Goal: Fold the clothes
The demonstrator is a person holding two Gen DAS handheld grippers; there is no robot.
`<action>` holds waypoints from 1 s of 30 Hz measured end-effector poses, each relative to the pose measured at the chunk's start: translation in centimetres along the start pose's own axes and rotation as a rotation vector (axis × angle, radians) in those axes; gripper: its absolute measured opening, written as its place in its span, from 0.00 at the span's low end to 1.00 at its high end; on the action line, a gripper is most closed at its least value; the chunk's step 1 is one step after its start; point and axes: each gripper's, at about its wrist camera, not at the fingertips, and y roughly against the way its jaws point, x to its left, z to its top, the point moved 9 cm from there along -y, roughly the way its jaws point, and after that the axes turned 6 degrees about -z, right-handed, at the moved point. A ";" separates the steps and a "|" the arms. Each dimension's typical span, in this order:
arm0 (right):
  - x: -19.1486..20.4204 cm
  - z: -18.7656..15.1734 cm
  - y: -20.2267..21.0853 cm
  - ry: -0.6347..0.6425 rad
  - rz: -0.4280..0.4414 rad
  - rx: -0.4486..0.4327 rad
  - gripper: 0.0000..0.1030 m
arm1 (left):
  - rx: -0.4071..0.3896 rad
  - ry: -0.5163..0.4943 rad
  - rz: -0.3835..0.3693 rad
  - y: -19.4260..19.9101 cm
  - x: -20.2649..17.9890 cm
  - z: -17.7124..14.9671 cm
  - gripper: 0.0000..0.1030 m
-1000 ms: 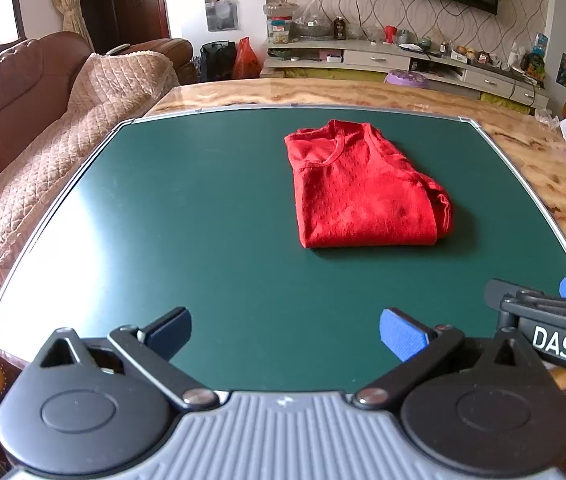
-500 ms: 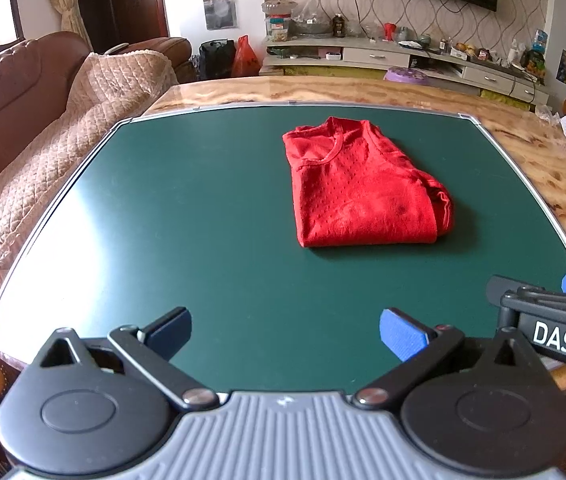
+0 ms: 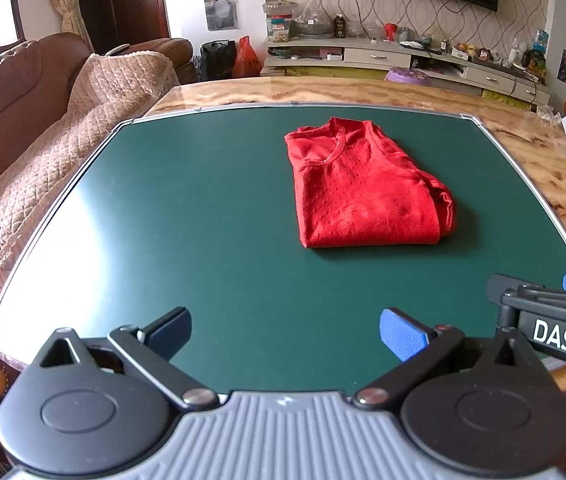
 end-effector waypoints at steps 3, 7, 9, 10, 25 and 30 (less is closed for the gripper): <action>0.1 0.0 0.0 0.002 0.000 0.000 0.82 | -0.003 0.005 -0.005 0.0 0.1 -0.1 1.00; 0.1 0.1 -0.1 0.005 0.001 -0.001 0.82 | -0.002 0.011 -0.007 0.0 0.2 -0.1 1.00; 0.1 0.2 -0.1 0.005 0.000 0.000 0.82 | -0.002 0.013 -0.007 -0.1 0.2 -0.2 1.00; 0.0 0.2 -0.1 0.006 0.000 0.000 0.82 | -0.001 0.014 -0.007 -0.1 0.2 -0.2 1.00; -0.2 0.7 -0.5 0.013 -0.006 0.001 0.82 | -0.016 0.026 0.012 -0.4 0.3 -0.4 1.00; -0.2 0.8 -0.7 0.015 -0.008 0.001 0.82 | -0.037 0.021 0.024 -0.2 0.3 -0.2 1.00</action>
